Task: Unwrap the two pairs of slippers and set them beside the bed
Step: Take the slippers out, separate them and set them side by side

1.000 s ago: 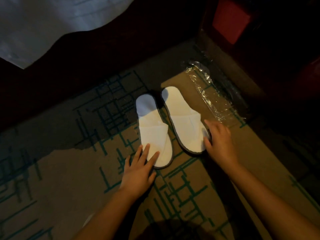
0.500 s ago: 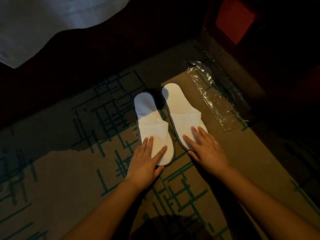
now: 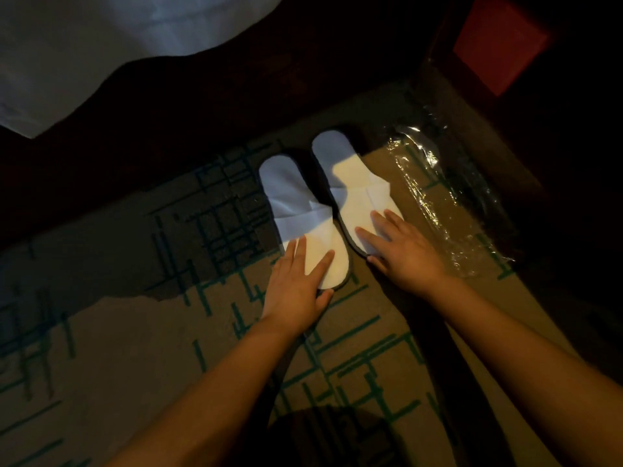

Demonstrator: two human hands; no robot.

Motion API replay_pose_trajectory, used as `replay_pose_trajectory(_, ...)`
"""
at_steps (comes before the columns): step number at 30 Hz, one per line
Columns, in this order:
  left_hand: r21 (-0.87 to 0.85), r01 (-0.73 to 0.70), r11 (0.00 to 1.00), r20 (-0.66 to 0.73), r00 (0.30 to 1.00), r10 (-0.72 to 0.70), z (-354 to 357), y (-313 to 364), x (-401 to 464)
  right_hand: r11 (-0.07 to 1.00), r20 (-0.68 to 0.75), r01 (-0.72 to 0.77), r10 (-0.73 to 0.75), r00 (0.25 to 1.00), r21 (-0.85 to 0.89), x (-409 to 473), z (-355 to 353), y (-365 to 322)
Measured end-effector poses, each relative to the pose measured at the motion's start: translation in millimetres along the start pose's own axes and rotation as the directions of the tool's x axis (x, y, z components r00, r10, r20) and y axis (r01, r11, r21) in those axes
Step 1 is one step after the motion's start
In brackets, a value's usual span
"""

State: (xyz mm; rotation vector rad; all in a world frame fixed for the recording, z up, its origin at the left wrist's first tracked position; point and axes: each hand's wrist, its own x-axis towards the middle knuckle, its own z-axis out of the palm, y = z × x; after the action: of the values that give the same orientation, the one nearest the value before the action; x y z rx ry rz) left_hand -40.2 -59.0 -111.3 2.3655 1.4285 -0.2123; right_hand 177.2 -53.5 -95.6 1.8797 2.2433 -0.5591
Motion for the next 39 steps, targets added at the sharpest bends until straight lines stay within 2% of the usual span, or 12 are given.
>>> replay_pose_trajectory(4, -0.034, -0.024, 0.999, -0.083, 0.996, 0.022, -2.6, -8.2, 11.2, 1.000, 0.014, 0.008, -0.008, 1.000, 0.006, 12.9, -6.5, 2.8)
replay_pose_trajectory(14, -0.040, 0.002, 0.999, -0.087, 0.996, -0.006, -7.7, -6.4, 22.5, 1.000, 0.027, -0.001, 0.001, 1.000, -0.011, 25.9, -12.0, 6.8)
replay_pose_trajectory(20, 0.002, 0.014, 1.000, -0.047, 0.999, -0.014, -9.1, -8.8, 26.3, 0.999, 0.054, -0.008, 0.010, 0.999, -0.033, 34.5, -19.0, 7.9)
replay_pose_trajectory(39, -0.010, 0.074, 0.997, 0.004, 0.997, -0.074, -13.1, -0.2, 26.3, 0.996, 0.064, 0.017, -0.011, 0.998, -0.083, 36.8, -21.5, 8.2)
